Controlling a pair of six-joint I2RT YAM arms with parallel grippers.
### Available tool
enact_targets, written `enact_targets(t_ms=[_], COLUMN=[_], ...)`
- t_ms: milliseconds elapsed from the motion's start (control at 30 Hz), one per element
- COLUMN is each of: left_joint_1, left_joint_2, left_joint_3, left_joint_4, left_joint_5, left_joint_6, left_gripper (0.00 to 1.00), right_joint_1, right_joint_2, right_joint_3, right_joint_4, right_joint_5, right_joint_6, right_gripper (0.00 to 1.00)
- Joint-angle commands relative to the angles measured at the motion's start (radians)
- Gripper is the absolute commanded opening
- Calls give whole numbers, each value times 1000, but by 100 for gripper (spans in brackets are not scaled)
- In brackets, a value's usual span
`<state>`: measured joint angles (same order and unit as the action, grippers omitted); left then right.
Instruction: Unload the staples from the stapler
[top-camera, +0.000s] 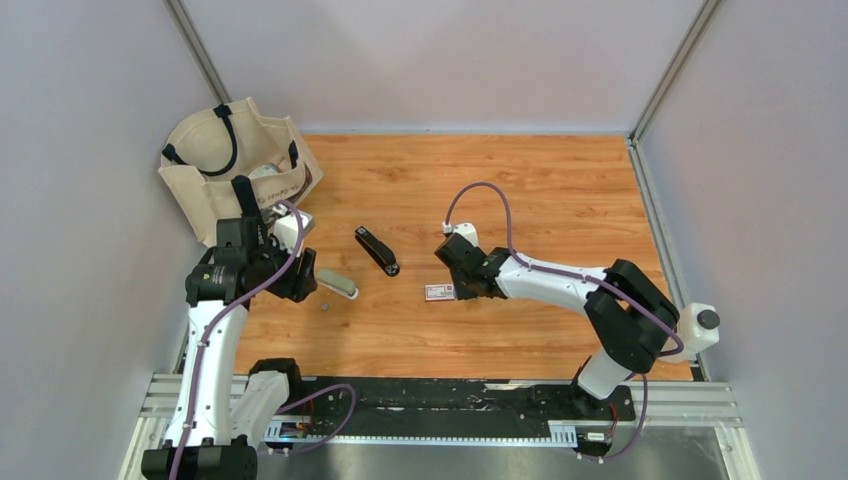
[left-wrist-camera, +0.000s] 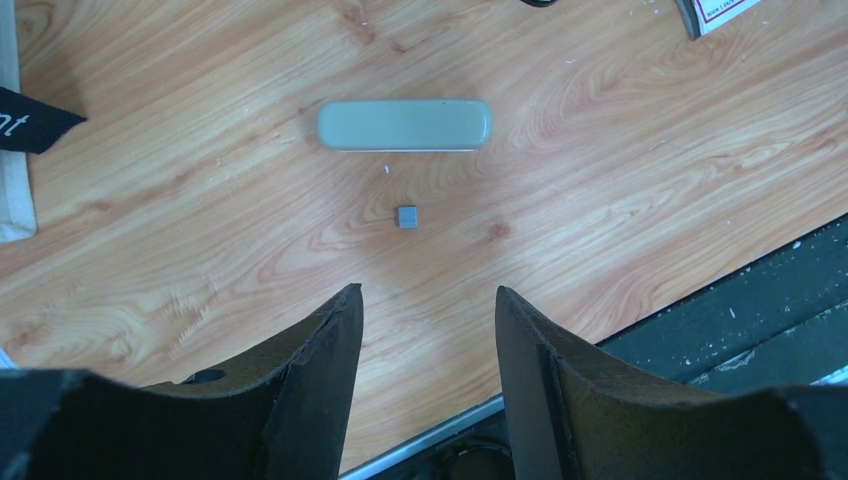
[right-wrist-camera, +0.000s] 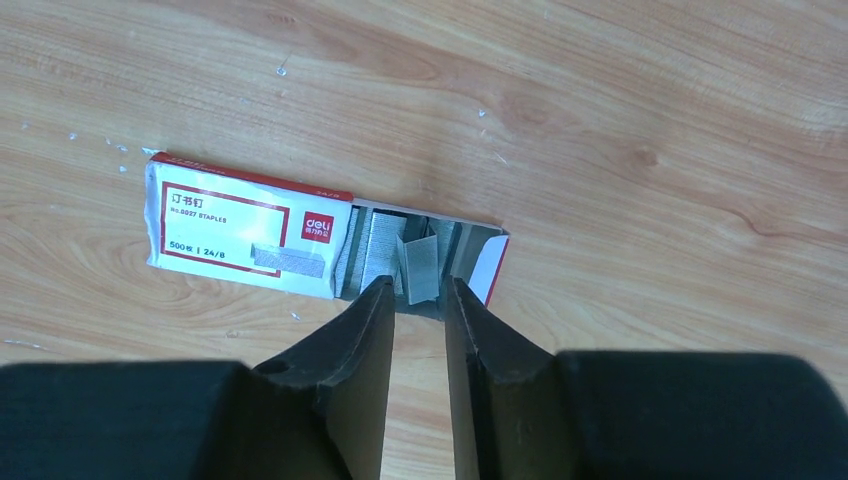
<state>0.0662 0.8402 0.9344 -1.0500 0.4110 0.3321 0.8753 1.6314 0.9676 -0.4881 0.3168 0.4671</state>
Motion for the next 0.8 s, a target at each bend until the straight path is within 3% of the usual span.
enact_targets(t_ms=[0,133,767], left_joint_1=[6,4,6], left_joint_2=[-3,-1,0], left_joint_3=[-5,-6,-8], left_joint_4=[18,19,21], left_joint_5=[23,25,25], left_joint_6=[18,18,19], left_gripper=[60,60,60], right_joint_1=[-2,-9,-52], right_joint_2=[-71,-81,42], right_joint_3=[-7,-9,68], right_joint_4=[34,45,69], right_joint_5=[36,50,73], right_joint_6=[22,21,-10], right_gripper=[27,23,22])
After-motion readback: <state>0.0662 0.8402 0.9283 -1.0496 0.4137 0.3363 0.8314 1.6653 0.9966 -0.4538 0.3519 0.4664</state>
